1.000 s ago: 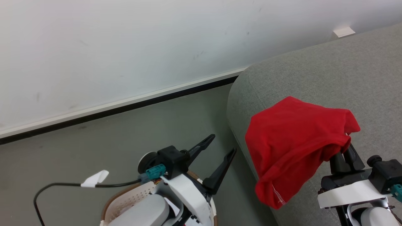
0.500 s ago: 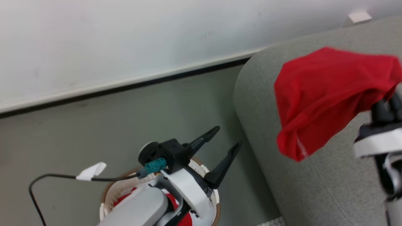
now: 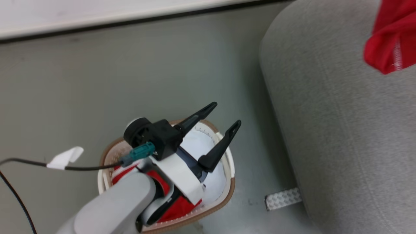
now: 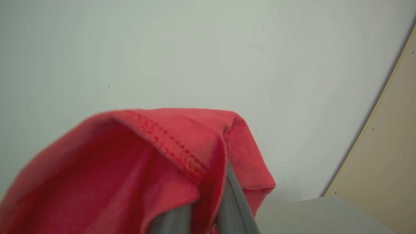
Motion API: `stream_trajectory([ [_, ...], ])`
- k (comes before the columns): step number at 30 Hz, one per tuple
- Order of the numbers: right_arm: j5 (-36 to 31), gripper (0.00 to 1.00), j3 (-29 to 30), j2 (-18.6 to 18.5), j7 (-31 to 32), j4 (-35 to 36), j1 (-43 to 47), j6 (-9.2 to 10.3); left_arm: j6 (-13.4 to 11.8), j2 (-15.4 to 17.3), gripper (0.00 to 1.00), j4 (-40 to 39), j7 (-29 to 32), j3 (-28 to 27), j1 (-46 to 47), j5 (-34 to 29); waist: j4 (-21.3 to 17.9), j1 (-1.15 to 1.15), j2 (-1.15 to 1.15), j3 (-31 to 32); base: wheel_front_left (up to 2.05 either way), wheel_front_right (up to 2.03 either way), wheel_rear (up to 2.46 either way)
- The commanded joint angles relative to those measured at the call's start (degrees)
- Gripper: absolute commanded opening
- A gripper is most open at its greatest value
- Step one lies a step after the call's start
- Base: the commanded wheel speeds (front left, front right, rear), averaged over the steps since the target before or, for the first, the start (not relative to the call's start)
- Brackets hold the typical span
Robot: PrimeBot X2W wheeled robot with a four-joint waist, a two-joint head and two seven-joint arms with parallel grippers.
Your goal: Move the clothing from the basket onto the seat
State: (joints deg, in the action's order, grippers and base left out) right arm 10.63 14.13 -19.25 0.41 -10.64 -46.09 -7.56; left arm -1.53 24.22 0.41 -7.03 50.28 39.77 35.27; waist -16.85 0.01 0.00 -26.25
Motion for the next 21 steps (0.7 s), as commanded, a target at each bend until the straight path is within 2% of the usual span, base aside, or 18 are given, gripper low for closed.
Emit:
stream_trajectory([
  [1, 0.2, 0.0, 0.3, -0.4, -0.5, -0.7, -1.4, 0.14, 0.1, 0.7, 1.0, -0.4, 0.1, -0.4, 0.7, -1.3, 2.0, -0.01, 0.0, -4.0, 0.0, 0.0, 0.0],
  [6, -1.2, 0.0, 2.4, -2.9, -1.8, -8.1, -5.8, 0.14, 0.3, 1.6, 1.0, -2.0, 0.7, -1.0, 2.8, -1.6, 3.5, -0.01, 0.0, -8.8, 0.0, 0.0, 0.0],
  [12, -5.2, 0.0, 1.6, -3.5, 0.1, -19.3, -10.9, 0.14, 0.4, 2.9, 1.0, -2.5, 1.1, -1.5, 4.5, -1.8, 4.0, -0.01, 0.0, -13.1, 0.0, 0.0, 0.0],
  [16, -10.9, 0.0, -0.9, -4.3, 2.4, -26.5, -12.6, 0.14, 0.3, 3.3, 1.0, -2.4, 0.8, -1.9, 5.0, -1.8, 4.2, -0.01, 0.0, -14.7, 0.0, 0.0, 0.0],
  [21, -13.6, 0.0, -2.1, -4.9, 5.5, -32.9, -13.5, 0.14, 0.6, 3.2, 1.0, -1.7, 0.1, -1.9, 4.9, -1.4, 4.5, -0.01, 0.0, -14.6, 0.0, 0.0, 0.0],
])
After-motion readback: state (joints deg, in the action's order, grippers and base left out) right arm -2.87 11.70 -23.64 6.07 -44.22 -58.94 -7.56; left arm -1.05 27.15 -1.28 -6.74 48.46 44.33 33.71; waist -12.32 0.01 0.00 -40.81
